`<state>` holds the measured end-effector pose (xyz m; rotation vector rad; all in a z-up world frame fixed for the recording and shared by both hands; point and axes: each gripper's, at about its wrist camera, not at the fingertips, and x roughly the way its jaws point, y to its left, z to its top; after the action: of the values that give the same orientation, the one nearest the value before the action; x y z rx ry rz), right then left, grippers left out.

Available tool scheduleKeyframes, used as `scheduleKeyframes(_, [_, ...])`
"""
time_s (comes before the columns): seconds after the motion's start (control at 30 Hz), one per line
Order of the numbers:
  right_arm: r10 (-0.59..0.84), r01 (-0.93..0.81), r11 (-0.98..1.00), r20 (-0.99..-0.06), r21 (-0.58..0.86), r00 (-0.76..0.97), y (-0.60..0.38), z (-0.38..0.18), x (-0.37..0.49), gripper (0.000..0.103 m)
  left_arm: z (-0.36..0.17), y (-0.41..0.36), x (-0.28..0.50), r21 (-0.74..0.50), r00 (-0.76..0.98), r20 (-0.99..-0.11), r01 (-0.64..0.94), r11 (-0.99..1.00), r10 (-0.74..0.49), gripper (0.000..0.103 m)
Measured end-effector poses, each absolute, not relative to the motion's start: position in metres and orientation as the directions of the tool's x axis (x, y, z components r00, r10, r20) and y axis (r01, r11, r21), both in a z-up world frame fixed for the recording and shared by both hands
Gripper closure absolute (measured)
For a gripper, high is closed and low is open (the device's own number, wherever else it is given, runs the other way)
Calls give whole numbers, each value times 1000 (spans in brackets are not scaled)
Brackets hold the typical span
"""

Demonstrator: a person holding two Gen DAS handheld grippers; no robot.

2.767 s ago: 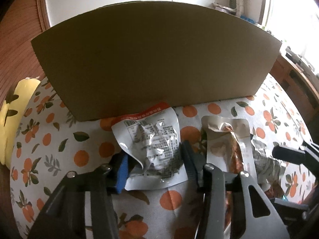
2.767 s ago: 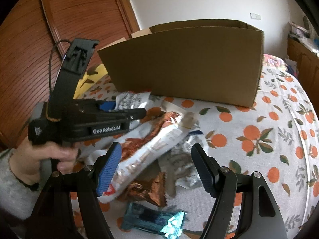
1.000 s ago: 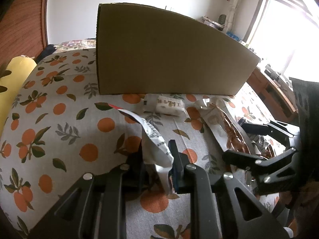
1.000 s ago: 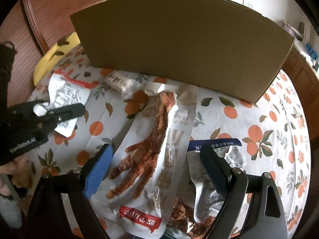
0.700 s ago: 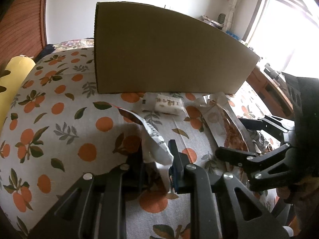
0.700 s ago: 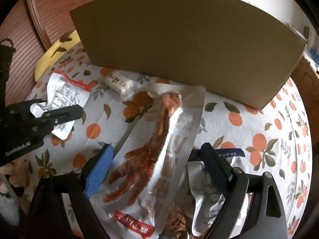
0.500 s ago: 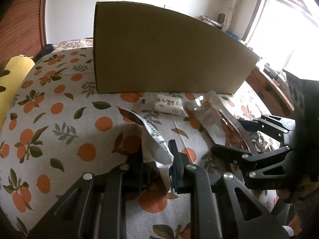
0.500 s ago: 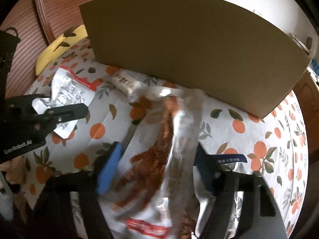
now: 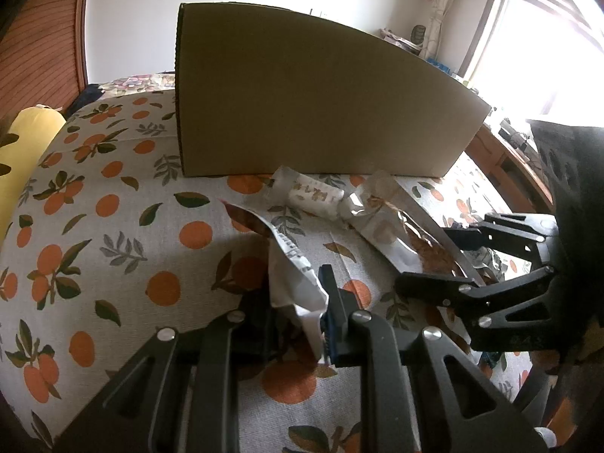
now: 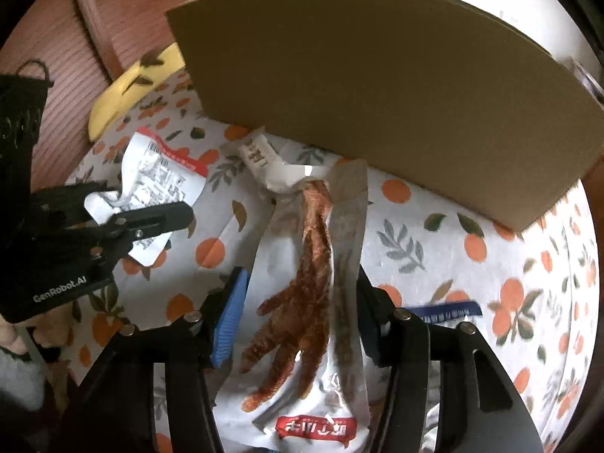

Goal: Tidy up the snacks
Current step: 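Grasp the chicken-feet pack with the right tool and lift it, then carry both packets into the cardboard box and open both tools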

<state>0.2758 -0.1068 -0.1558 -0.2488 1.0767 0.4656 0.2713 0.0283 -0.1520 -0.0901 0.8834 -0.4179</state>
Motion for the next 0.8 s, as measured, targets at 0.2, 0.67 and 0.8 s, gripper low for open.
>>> scheduleKeyframes(0.2, [201,-504,863,-894,-31,400,-93,-159,279,40,-152,27,271,-244,558,-732,320,915,-391,85])
scheduleKeyframes(0.67, [288,-487,873,-844,36,453,-116,-130,250,55,-129,27,248,-230,595,-691,358,905,-411,90])
scheduleKeyframes(0.8, [304,-486,873,-820,36,485,-126,-111,245,54,-111,27,242,-221,615,-667,374,901,-419,90])
